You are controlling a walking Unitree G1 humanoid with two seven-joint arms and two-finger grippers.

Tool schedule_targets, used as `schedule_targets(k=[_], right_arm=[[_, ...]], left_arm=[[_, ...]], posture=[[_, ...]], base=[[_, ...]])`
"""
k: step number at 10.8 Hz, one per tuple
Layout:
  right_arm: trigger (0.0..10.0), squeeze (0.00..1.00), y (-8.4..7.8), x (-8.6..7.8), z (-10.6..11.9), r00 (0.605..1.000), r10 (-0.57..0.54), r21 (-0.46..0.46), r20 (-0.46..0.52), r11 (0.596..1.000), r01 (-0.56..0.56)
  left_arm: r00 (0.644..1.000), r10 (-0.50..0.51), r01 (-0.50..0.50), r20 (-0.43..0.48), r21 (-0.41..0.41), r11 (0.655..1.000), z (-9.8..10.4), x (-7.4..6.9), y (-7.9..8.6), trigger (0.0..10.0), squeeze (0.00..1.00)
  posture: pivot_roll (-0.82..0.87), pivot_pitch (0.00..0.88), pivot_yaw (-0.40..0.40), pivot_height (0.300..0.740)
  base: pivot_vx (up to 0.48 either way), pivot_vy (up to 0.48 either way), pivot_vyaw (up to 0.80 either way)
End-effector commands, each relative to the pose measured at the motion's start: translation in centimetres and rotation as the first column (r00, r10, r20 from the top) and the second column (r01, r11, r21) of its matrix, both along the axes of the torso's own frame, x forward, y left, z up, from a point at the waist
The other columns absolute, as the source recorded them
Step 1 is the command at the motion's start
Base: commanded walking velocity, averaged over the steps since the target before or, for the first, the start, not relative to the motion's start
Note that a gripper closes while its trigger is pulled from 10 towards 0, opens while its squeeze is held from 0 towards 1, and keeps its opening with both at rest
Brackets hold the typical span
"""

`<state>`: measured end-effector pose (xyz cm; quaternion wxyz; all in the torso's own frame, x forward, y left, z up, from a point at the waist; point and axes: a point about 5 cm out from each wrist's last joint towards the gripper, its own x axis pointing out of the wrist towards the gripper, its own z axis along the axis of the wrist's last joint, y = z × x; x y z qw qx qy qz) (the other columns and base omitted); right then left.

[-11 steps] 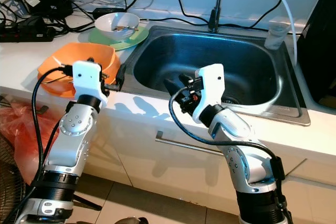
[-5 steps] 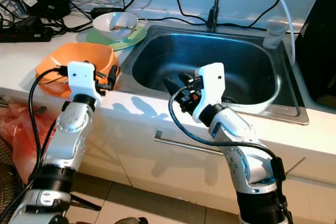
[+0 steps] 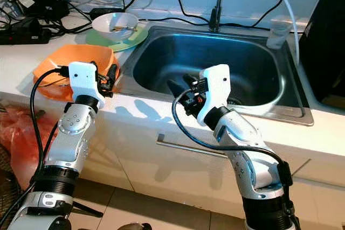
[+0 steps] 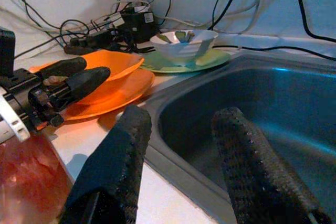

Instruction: Kitchen organization

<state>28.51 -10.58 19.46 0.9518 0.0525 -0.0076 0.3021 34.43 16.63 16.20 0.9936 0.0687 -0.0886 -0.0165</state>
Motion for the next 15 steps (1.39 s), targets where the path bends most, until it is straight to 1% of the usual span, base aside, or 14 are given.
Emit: schedule_targets(k=[1, 4, 6, 7, 8, 11, 13, 15], right_arm=[[10.0, 0.0, 0.1, -0.3, 0.3, 1.0, -0.001, 0.003, 0.024, 1.0, 0.001], [10.0, 0.0, 0.1, -0.2, 0.3, 1.0, -0.006, 0.002, 0.025, 1.0, 0.006], [10.0, 0.0, 0.1, -0.2, 0.3, 1.0, -0.004, 0.005, 0.023, 1.0, 0.004], [10.0, 0.0, 0.1, -0.2, 0.3, 1.0, -0.001, 0.008, 0.022, 1.0, 0.001], [10.0, 0.0, 0.6, -0.6, 0.6, 0.998, 0.061, 0.048, 0.023, 0.997, -0.062], [10.0, 0.0, 1.1, -1.4, 1.0, 0.988, 0.152, 0.117, 0.016, 0.981, -0.153], [10.0, 0.0, 1.2, -1.7, 0.9, 0.982, 0.191, 0.115, 0.01, 0.975, -0.191], [10.0, 0.0, 1.3, -1.7, 0.8, 0.982, 0.191, 0.105, 0.007, 0.976, -0.191]], left_arm=[[1.0, -0.003, 0.003, 0.015, 0.007, 1.0, 0.4, 0.2, 0.1, 0.0, 0.0], [0.999, -0.011, 0.01, 0.034, 0.032, 0.999, 0.6, 0.2, 0.1, 0.0, 0.0], [0.997, -0.021, 0.017, 0.077, 0.053, 0.998, 1.2, 0.1, -0.1, 0.0, 0.0], [0.996, -0.022, 0.017, 0.083, 0.058, 0.998, 1.3, 0.2, -0.1, 0.0, 0.0], [0.996, -0.023, 0.017, 0.091, 0.065, 0.998, 1.4, 0.2, -0.1, 0.0, 0.0], [0.996, -0.017, 0.011, 0.092, 0.069, 0.998, 1.3, 0.2, 0.0, 0.0, 0.0], [0.995, -0.016, 0.009, 0.096, 0.075, 0.997, 1.3, 0.3, 0.0, 0.0, 0.0], [0.996, 0.025, -0.034, 0.085, 0.1, 0.994, 1.2, 0.3, 0.6, 0.0, 0.0]], posture=[[0.0, 0.0, 0.047, 0.74], [0.0, 0.0, 0.047, 0.74], [0.0, 0.0, 0.046, 0.74], [0.0, 0.0, 0.046, 0.74], [0.0, 0.0, 0.046, 0.74], [0.0, 0.0, 0.047, 0.74], [0.0, 0.0, 0.046, 0.74], [0.0, 0.0, 0.047, 0.74]], base=[[0.0, 0.0, 0.0], [0.0, 0.0, 0.0], [0.0, 0.0, 0.0], [0.0, 0.0, 0.0], [0.0, 0.0, 0.0], [0.0, 0.0, 0.0], [0.0, 0.0, 0.0], [0.0, 0.0, 0.0]])
